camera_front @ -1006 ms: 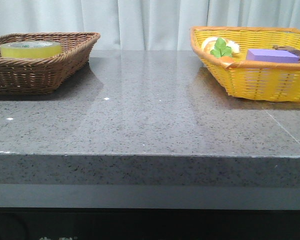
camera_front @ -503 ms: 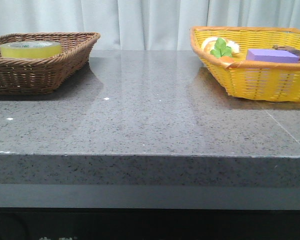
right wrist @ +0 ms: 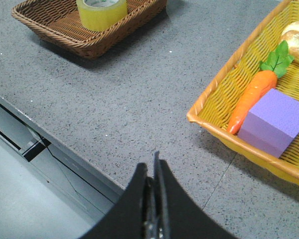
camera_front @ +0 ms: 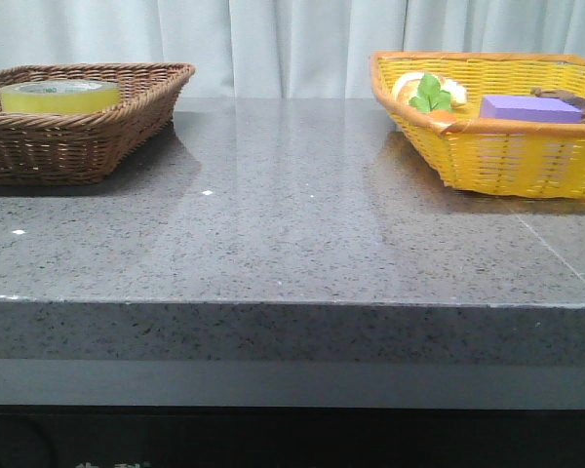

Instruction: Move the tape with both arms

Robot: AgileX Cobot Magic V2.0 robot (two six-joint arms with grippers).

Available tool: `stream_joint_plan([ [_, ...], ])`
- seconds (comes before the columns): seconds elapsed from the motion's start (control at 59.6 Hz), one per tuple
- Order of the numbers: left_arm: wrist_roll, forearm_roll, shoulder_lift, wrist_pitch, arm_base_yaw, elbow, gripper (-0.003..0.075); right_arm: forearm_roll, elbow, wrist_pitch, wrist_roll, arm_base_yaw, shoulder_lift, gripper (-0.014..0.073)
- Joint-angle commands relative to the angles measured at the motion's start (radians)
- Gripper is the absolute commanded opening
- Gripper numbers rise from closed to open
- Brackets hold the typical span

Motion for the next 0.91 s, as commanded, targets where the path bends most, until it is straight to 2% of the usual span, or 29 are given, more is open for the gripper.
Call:
stream_joint_plan([
  [0.0,-0.016,-0.016,-0.061,-0.156,0.042,0.045,-0.002,0.004,-0.025,-0.07,-0.008,-0.004,0.001,-0.0067],
  [0.235,-0.016,-0.095,-0.292,-0.314,0.245,0.312,-0.002,0.004,-0.025,-0.07,-0.008,-0.004,0.001,-0.0067],
  [0.52,-0.016,-0.11,-0.591,-0.346,0.392,0.521,-0.002,0.004,-0.025,-0.07,-0.008,-0.004,0.001,-0.0067],
  [0.721,-0.016,-0.11,-0.602,-0.496,0.423,0.597,-0.002,0.004,-0.025,-0.071,-0.008,-0.004,0.006,-0.0067],
  [0.889,-0.016,-0.11,-0.602,-0.533,0.423,0.595,-0.002,0.004,-0.025,-0.071,-0.008,-0.004,0.006,-0.0067],
])
